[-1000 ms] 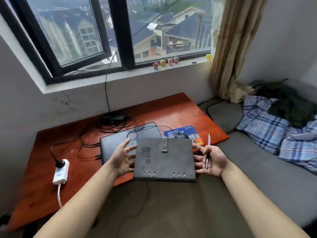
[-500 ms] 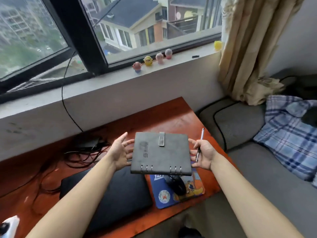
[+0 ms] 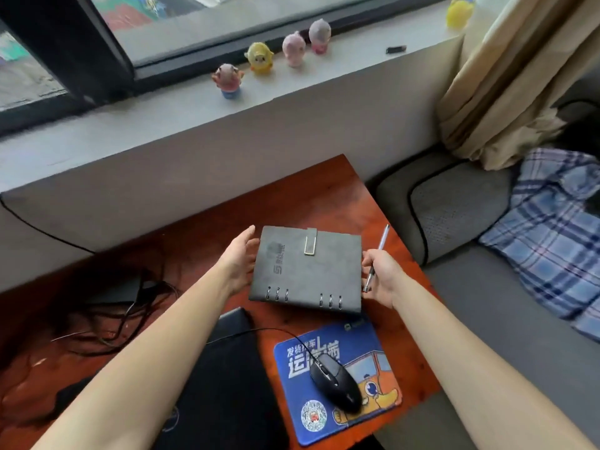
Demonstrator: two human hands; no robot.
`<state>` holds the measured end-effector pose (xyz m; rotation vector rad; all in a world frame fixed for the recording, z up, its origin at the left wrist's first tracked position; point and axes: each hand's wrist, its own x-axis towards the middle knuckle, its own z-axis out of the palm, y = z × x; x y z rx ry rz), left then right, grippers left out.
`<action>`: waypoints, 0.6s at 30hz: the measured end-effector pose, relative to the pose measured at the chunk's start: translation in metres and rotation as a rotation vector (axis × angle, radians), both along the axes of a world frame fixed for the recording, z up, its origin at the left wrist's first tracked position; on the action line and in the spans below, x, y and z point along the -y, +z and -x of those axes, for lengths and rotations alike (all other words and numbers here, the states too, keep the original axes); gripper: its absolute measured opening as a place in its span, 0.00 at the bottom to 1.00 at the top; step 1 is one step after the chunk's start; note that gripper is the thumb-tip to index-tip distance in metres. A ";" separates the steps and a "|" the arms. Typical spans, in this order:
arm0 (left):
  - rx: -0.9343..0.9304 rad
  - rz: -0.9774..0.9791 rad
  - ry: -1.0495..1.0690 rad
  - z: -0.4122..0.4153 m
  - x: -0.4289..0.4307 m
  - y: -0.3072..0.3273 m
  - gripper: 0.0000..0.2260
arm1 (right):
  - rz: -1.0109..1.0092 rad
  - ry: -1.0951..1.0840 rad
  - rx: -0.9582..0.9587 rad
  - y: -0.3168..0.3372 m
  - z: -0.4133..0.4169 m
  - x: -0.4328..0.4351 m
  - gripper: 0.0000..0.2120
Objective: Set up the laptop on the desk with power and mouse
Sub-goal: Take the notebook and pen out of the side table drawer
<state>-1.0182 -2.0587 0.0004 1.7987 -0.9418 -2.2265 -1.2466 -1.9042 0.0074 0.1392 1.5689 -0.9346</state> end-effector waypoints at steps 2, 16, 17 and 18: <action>0.012 0.040 -0.050 0.014 0.014 -0.003 0.21 | -0.006 -0.021 0.015 -0.010 0.000 0.000 0.15; 0.287 0.662 -0.787 0.102 0.080 -0.027 0.31 | -0.056 -0.091 0.229 -0.038 -0.013 -0.023 0.18; 0.287 0.663 -0.829 0.107 0.076 -0.028 0.32 | -0.085 -0.056 0.207 -0.039 -0.008 -0.027 0.19; 0.282 0.669 -0.855 0.110 0.072 -0.031 0.32 | -0.113 -0.029 0.178 -0.039 -0.004 -0.030 0.19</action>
